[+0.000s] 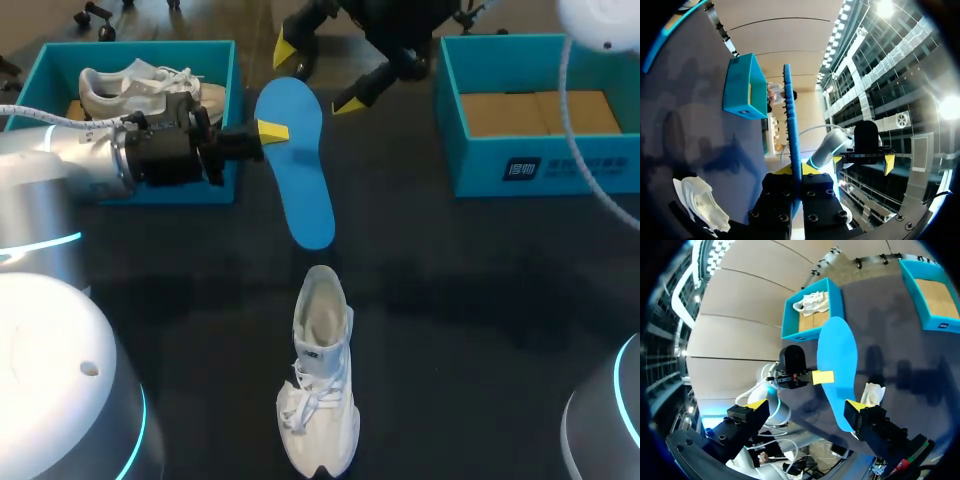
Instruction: Take the shoe out of the shoebox, open the shoe tongue, remove and reinsert the insole, then place the shoe into the shoebox
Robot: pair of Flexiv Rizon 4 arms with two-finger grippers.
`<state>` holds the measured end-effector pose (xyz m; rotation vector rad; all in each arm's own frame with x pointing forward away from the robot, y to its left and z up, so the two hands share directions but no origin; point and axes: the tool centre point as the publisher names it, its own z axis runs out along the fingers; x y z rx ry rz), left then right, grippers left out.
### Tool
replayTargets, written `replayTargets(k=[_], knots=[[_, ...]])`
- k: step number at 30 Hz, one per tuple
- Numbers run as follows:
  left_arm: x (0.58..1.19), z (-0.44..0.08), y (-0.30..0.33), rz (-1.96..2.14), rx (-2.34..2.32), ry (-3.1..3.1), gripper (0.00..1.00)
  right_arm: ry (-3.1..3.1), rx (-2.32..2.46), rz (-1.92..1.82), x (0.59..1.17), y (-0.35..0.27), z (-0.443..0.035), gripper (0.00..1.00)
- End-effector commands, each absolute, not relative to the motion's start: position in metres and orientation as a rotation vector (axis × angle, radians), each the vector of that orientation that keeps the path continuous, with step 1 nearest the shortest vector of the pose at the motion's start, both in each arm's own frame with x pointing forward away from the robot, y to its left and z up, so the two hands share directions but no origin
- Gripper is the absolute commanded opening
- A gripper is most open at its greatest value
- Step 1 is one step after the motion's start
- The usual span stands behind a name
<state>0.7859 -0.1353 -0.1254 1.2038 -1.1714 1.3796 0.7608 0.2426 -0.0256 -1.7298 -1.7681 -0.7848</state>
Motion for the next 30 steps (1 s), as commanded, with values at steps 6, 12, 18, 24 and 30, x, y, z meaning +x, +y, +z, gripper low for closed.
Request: replayTargets(k=[6, 12, 18, 24, 30], knots=[[0.786, -0.126, -0.135, 1.377, 1.203, -1.174, 0.00, -1.617, -1.566, -0.956, 0.765, 0.240, -0.040, 1.00], [0.786, -0.126, -0.135, 1.377, 1.203, -1.174, 0.00, -1.539, -1.535, -0.990, 0.763, 0.233, -0.059, 1.00], [0.786, -0.126, -0.135, 1.377, 1.203, -1.174, 0.00, -1.494, -1.508, -1.051, 0.764, 0.227, -0.064, 1.00], [0.786, -0.126, -0.135, 1.377, 1.203, -1.174, 0.00, -1.456, -1.452, -1.110, 0.767, 0.222, -0.071, 1.00], [0.786, -0.126, -0.135, 1.377, 1.203, -1.174, 0.00, -1.412, -1.423, -1.120, 0.766, 0.214, -0.081, 1.00]])
